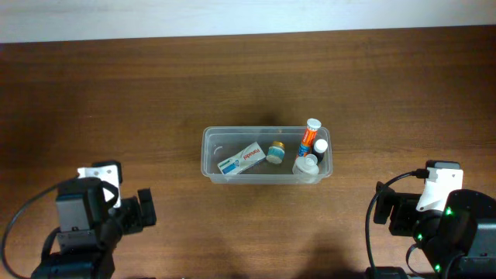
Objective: Pack container
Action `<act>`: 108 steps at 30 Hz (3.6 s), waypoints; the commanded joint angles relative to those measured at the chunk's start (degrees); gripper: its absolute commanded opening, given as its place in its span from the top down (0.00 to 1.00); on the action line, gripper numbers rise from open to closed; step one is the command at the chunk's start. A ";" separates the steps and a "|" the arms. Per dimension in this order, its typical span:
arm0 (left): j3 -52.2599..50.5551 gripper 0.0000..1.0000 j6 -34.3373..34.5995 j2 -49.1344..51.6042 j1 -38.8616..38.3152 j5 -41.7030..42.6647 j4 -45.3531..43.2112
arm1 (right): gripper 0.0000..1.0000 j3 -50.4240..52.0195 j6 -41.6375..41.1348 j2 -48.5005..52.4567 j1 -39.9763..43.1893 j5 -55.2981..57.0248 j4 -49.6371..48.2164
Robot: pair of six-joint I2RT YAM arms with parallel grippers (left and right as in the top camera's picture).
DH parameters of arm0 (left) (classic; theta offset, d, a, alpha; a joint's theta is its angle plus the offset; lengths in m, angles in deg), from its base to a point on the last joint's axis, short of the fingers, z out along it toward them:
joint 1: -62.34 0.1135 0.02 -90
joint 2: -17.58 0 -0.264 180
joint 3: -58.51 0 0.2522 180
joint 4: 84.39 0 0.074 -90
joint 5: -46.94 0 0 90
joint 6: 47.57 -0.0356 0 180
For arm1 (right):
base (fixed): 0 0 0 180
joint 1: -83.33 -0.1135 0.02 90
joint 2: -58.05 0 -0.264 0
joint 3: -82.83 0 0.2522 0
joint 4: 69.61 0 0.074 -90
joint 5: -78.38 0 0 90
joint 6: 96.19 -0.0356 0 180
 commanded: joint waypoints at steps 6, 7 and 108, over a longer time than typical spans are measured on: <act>-0.22 0.00 0.57 -0.55 0.15 0.61 3.02 | 0.02 0.31 0.42 -0.28 -0.31 0.92 -0.07; -0.22 0.00 0.57 -0.55 0.15 0.61 3.02 | 0.02 0.31 0.42 -0.28 -0.31 0.92 -0.07; -21.35 0.00 0.09 -26.97 -0.33 -2.19 -20.87 | 0.02 60.89 6.19 -33.48 -4.11 -1.92 -63.06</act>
